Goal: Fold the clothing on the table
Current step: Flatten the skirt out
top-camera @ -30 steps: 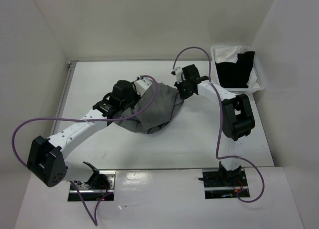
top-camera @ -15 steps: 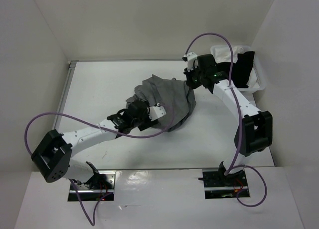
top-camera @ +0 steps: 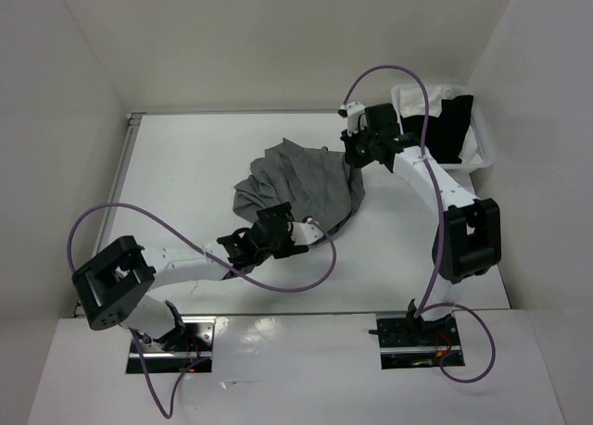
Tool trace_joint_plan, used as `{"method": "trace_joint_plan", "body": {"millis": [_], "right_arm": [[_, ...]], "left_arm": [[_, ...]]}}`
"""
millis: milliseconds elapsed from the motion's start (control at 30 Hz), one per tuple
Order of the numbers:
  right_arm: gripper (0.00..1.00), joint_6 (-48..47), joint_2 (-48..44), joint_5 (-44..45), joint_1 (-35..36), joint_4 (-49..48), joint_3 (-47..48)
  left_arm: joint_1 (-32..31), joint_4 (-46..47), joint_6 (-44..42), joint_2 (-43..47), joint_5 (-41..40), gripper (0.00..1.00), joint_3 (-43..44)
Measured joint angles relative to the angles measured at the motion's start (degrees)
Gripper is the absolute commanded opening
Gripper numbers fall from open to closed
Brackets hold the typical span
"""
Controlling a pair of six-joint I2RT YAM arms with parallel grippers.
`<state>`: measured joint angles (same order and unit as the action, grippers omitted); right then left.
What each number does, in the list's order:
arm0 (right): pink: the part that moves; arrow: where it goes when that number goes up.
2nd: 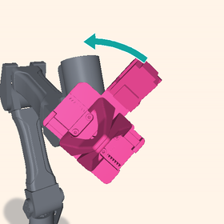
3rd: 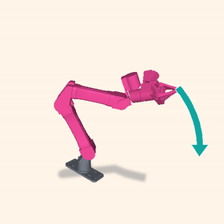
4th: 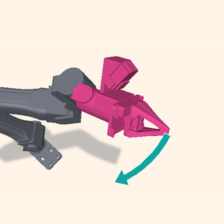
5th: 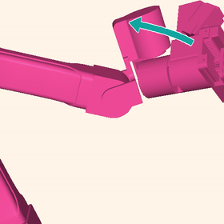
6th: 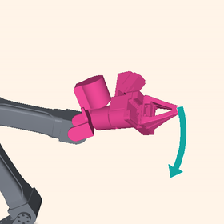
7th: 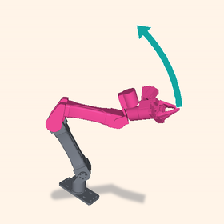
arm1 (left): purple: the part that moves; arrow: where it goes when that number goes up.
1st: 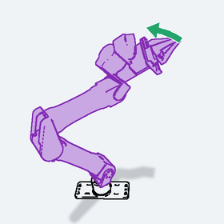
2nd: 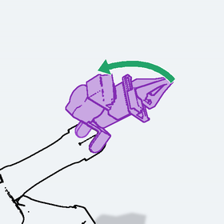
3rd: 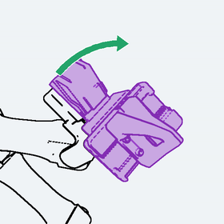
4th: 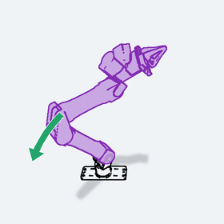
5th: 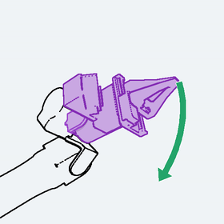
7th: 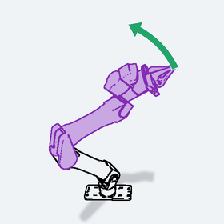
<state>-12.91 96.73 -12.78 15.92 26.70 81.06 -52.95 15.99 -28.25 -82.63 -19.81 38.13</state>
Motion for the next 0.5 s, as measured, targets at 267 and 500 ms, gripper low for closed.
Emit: {"method": "trace_joint_plan", "body": {"millis": [267,500], "right_arm": [[0.0,0.0,0.3,-1.2,-1.9,0.0,0.0],[0.0,0.2,0.3,-1.9,-2.4,0.0,0.0]], "left_arm": [[-3.8,3.8,0.1,-7.7,-1.8,0.93,4.4],[-5.1,3.3,0.1,-8.5,-1.0,0.92,4.4]]}}
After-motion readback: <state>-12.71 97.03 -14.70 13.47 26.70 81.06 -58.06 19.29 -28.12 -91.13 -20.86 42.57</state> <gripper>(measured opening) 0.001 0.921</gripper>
